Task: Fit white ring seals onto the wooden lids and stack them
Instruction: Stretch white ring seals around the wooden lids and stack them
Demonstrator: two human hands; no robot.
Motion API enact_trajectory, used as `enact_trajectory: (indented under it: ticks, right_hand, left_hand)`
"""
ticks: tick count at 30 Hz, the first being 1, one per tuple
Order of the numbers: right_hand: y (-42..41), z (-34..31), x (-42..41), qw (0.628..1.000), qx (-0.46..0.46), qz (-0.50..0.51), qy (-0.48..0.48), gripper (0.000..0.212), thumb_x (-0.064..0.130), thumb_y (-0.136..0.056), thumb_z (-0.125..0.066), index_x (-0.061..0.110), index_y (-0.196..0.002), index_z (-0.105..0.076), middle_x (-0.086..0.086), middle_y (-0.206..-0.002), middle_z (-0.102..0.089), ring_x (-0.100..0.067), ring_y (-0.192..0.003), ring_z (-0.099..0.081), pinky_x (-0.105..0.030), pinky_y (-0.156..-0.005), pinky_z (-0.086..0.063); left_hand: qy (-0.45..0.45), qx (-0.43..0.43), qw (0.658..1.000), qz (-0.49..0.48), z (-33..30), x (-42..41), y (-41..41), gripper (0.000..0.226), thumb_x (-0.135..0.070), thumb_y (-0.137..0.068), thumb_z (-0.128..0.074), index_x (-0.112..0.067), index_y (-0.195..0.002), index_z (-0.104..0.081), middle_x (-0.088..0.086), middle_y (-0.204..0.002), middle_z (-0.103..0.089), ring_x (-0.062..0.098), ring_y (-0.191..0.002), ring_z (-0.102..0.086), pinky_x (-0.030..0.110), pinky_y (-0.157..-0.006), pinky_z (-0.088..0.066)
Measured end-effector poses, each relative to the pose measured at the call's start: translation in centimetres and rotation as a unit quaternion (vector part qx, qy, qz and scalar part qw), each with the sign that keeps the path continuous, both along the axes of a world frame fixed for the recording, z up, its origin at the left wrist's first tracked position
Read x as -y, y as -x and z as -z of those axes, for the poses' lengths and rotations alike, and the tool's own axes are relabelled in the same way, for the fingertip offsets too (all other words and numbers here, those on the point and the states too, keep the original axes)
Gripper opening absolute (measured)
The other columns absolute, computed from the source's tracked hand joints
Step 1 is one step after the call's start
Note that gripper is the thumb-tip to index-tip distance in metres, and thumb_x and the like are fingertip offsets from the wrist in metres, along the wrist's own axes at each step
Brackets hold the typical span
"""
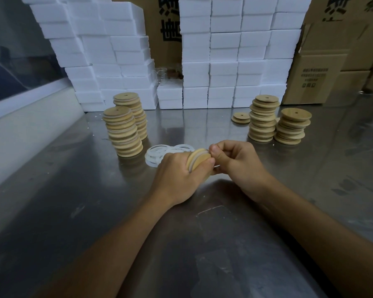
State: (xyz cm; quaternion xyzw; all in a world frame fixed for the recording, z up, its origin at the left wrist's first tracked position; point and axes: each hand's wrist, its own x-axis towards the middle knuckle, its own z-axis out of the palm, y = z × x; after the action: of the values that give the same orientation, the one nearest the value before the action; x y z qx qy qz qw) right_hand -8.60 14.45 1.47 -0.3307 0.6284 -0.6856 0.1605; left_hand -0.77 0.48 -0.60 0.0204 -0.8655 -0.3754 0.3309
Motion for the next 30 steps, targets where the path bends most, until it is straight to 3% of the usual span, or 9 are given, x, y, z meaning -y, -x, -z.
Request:
enact_trajectory:
  ticks: [6, 11, 15, 18, 20, 22, 24, 27, 30]
  right_hand:
    - [-0.14, -0.02, 0.25, 0.999, 0.026, 0.008, 0.026, 0.023, 0.014, -0.097, -0.055, 0.005, -0.078, -0.064, -0.004, -0.068, -0.069, -0.016, -0.068, -0.067, -0.029, -0.064, -0.056]
    - [0.14, 0.23, 0.15, 0.999, 0.048, -0.015, 0.021, 0.019, 0.016, -0.096, -0.057, 0.008, -0.081, -0.065, -0.005, -0.073, -0.071, -0.018, -0.074, -0.068, -0.032, -0.073, -0.060]
    - [0.06, 0.33, 0.24, 0.999, 0.034, -0.009, 0.010, 0.023, 0.014, -0.100, -0.051, 0.004, -0.084, -0.064, -0.004, -0.071, -0.068, -0.015, -0.071, -0.066, -0.028, -0.069, -0.058]
    - [-0.21, 0.44, 0.28, 0.994, -0.091, 0.049, -0.037, 0.021, 0.010, -0.100, -0.051, 0.008, -0.083, -0.063, -0.003, -0.073, -0.065, -0.012, -0.069, -0.064, -0.026, -0.065, -0.055]
    - [-0.35, 0.43, 0.19, 0.968, -0.223, 0.099, -0.067, 0.017, 0.009, -0.098, -0.055, 0.011, -0.082, -0.061, 0.004, -0.070, -0.062, -0.006, -0.065, -0.059, -0.022, -0.060, -0.049]
    - [-0.49, 0.39, 0.13, 0.951, -0.280, 0.118, -0.058, 0.015, 0.009, -0.096, -0.058, 0.009, -0.081, -0.060, 0.011, -0.066, -0.058, -0.003, -0.061, -0.054, -0.014, -0.056, -0.040]
    - [-0.43, 0.40, 0.10, 0.953, -0.277, 0.117, -0.049, 0.013, 0.012, -0.096, -0.059, 0.007, -0.084, -0.061, 0.007, -0.070, -0.062, -0.005, -0.064, -0.057, -0.017, -0.057, -0.043]
    - [-0.17, 0.28, 0.11, 0.973, -0.208, 0.090, -0.043, 0.016, 0.015, -0.097, -0.057, 0.002, -0.091, -0.064, -0.006, -0.080, -0.068, -0.019, -0.073, -0.064, -0.034, -0.065, -0.055]
    - [-0.11, 0.30, 0.24, 0.985, -0.151, 0.075, -0.037, 0.018, 0.013, -0.098, -0.055, -0.001, -0.090, -0.063, -0.008, -0.078, -0.067, -0.017, -0.071, -0.064, -0.036, -0.066, -0.057]
  left_hand:
    - [-0.022, 0.001, 1.000, -0.006, -0.26, -0.21, -0.04, 0.054, -0.059, -0.083, -0.052, -0.010, -0.080, -0.073, 0.003, -0.069, -0.068, 0.016, -0.066, -0.064, 0.044, -0.066, -0.052]
    - [-0.050, 0.003, 0.999, -0.005, -0.31, -0.14, -0.02, 0.042, -0.049, -0.087, -0.058, -0.011, -0.079, -0.072, 0.004, -0.068, -0.068, 0.018, -0.066, -0.064, 0.044, -0.066, -0.053]
    - [-0.052, 0.005, 0.999, -0.003, -0.20, -0.18, 0.00, 0.041, -0.049, -0.087, -0.060, -0.011, -0.081, -0.072, 0.003, -0.070, -0.069, 0.017, -0.068, -0.065, 0.041, -0.067, -0.054]
    - [-0.038, 0.011, 0.999, 0.012, -0.19, 0.01, 0.05, 0.034, -0.044, -0.088, -0.065, -0.012, -0.080, -0.072, 0.001, -0.069, -0.069, 0.015, -0.067, -0.065, 0.038, -0.064, -0.054]
    - [-0.037, 0.002, 0.999, 0.033, -0.23, 0.20, 0.07, 0.040, -0.048, -0.084, -0.064, -0.009, -0.075, -0.070, 0.002, -0.064, -0.065, 0.015, -0.060, -0.061, 0.035, -0.058, -0.052]
    - [-0.038, -0.009, 0.998, 0.045, -0.25, 0.25, 0.08, 0.045, -0.050, -0.082, -0.060, -0.007, -0.070, -0.065, 0.002, -0.059, -0.060, 0.012, -0.056, -0.055, 0.030, -0.055, -0.047]
    - [-0.038, -0.014, 0.998, 0.044, -0.29, 0.19, 0.09, 0.045, -0.051, -0.083, -0.058, -0.009, -0.069, -0.064, -0.001, -0.059, -0.058, 0.011, -0.056, -0.053, 0.029, -0.056, -0.046]
    - [-0.041, -0.018, 0.998, 0.036, -0.31, 0.10, 0.14, 0.042, -0.051, -0.085, -0.057, -0.011, -0.078, -0.069, 0.001, -0.066, -0.064, 0.016, -0.062, -0.059, 0.039, -0.061, -0.052]
    - [-0.046, -0.017, 0.998, 0.028, -0.40, 0.06, 0.09, 0.043, -0.050, -0.087, -0.058, -0.010, -0.086, -0.072, 0.005, -0.074, -0.069, 0.020, -0.070, -0.063, 0.043, -0.068, -0.053]
